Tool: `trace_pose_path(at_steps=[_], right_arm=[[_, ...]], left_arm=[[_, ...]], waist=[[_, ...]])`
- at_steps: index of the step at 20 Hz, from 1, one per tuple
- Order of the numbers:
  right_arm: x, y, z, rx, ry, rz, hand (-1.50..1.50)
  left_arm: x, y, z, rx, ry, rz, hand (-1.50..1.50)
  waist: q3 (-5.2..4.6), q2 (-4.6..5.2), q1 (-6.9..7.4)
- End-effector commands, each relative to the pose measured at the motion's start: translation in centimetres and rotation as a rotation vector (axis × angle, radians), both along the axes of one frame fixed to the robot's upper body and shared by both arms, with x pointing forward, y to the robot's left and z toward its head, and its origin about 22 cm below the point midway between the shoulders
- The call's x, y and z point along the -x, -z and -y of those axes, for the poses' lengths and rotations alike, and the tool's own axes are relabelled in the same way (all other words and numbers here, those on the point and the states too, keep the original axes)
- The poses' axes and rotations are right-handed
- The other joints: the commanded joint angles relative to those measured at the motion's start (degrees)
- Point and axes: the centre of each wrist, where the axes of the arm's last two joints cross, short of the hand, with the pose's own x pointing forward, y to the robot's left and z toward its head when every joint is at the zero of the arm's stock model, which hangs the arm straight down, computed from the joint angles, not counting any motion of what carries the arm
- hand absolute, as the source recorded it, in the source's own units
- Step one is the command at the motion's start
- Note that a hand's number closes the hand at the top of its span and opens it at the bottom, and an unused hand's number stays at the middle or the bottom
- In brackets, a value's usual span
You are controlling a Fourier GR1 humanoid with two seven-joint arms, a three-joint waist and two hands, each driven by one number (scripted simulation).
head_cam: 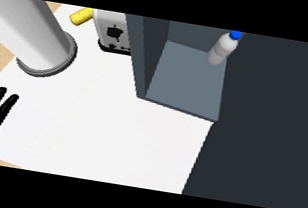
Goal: Pick up the bottled water, place it into the cabinet and close the cabinet
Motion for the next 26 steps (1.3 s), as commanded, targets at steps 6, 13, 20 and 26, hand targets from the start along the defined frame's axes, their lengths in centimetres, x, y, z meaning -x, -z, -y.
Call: trace_pose_path(at_steps=[6, 13, 20, 26], right_arm=[[-0.9, -1.4, -2.5, 0.035, -0.251, 0.063, 1.5], [-2.5, -2.5, -1.5, 0.218, -0.332, 0.197, 1.5], [-3.6, -2.4, -2.4, 0.241, -0.353, 0.21, 1.5], [-4.5, -2.9, -2.8, 0.268, -0.368, 0.246, 1.5]], left_arm=[[-0.4, -0.9, -1.0, -0.023, 0.057, 0.015, -1.5], [-0.7, -1.2, -1.5, -0.037, 0.089, 0.011, -1.5], [-1.2, -1.8, -2.1, -0.047, 0.081, 0.027, -1.5], [-1.3, -1.9, -2.5, -0.039, 0.084, 0.016, -1.5]], waist=[[-0.28, 1.24, 3.65], [-0.81, 0.85, 6.62], [-0.74, 0.73, 5.85], [-0.74, 0.69, 5.34]])
